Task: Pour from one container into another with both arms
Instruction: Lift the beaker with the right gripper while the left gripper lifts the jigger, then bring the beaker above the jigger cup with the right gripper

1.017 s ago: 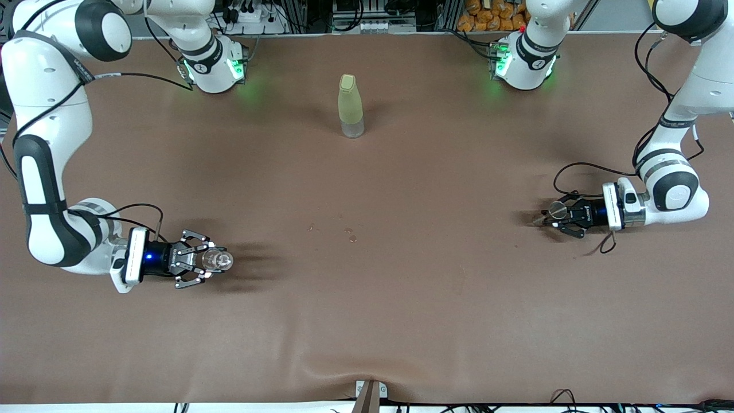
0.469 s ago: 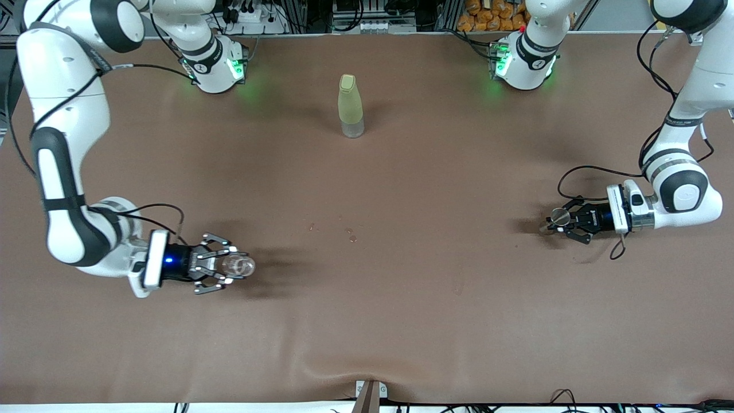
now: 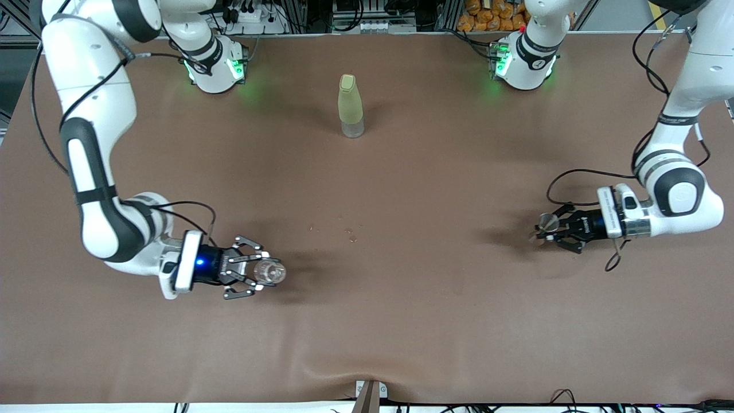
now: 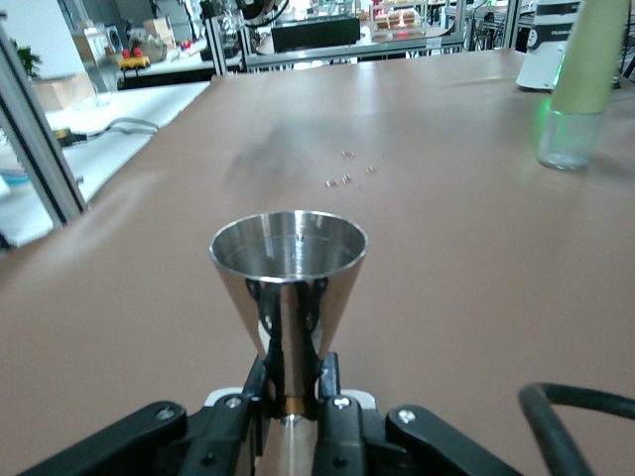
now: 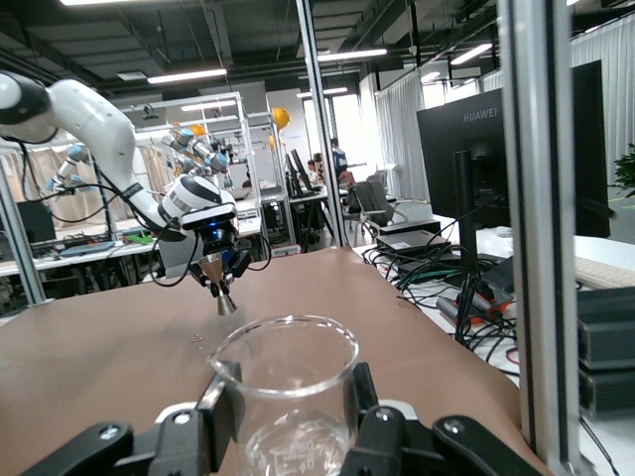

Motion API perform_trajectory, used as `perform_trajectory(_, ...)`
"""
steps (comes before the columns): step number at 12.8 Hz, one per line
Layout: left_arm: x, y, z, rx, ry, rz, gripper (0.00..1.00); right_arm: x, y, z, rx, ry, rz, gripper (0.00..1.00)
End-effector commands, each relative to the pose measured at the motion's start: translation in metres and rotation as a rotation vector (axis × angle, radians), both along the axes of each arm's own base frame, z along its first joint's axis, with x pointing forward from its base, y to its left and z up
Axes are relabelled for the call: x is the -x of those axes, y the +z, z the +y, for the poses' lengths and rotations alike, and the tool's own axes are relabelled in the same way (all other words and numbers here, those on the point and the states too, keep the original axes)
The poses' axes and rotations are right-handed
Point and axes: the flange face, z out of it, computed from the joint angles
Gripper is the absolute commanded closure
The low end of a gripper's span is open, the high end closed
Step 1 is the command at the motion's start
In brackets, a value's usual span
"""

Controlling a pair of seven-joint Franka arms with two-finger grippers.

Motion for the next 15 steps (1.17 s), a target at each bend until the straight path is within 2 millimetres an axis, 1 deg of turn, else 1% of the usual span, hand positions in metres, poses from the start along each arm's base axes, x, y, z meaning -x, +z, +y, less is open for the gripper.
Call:
perform_trajectory(1,-0.014,0.022,-0.055,0.016,0.001,-0.060,1.00,0.023,0.016,0.023,0.004,-0.048,0.038,0.80)
perform_trajectory(3,-0.017,0.020,-0.096,0.032,-0.002,-0.066,1.00,0.045,0.021,0.035,0.037,-0.081,0.065,0.80)
perform_trajectory(6,-0.015,0.013,-0.160,0.024,0.019,-0.079,1.00,0.078,0.025,0.056,-0.008,-0.100,0.119,0.80)
perform_trajectory(7,-0.015,0.007,-0.184,0.044,0.022,-0.074,1.00,0.087,0.029,0.066,-0.021,-0.105,0.130,0.80)
perform_trajectory(9,-0.018,-0.014,-0.218,0.107,0.018,-0.111,1.00,0.104,0.038,0.079,-0.010,-0.145,0.147,0.81)
perform_trajectory(10,-0.012,-0.017,-0.239,0.121,0.029,-0.114,1.00,0.118,0.043,0.091,-0.014,-0.168,0.165,0.81)
perform_trajectory(12,-0.003,-0.019,-0.273,0.087,0.050,-0.110,1.00,0.142,0.044,0.116,-0.030,-0.206,0.203,0.81)
perform_trajectory(14,0.016,-0.024,-0.321,0.058,0.074,-0.093,1.00,0.157,0.046,0.140,-0.048,-0.249,0.237,0.82)
perform_trajectory(15,0.021,-0.030,-0.337,0.042,0.081,-0.087,1.00,0.163,0.045,0.153,-0.077,-0.280,0.264,0.82)
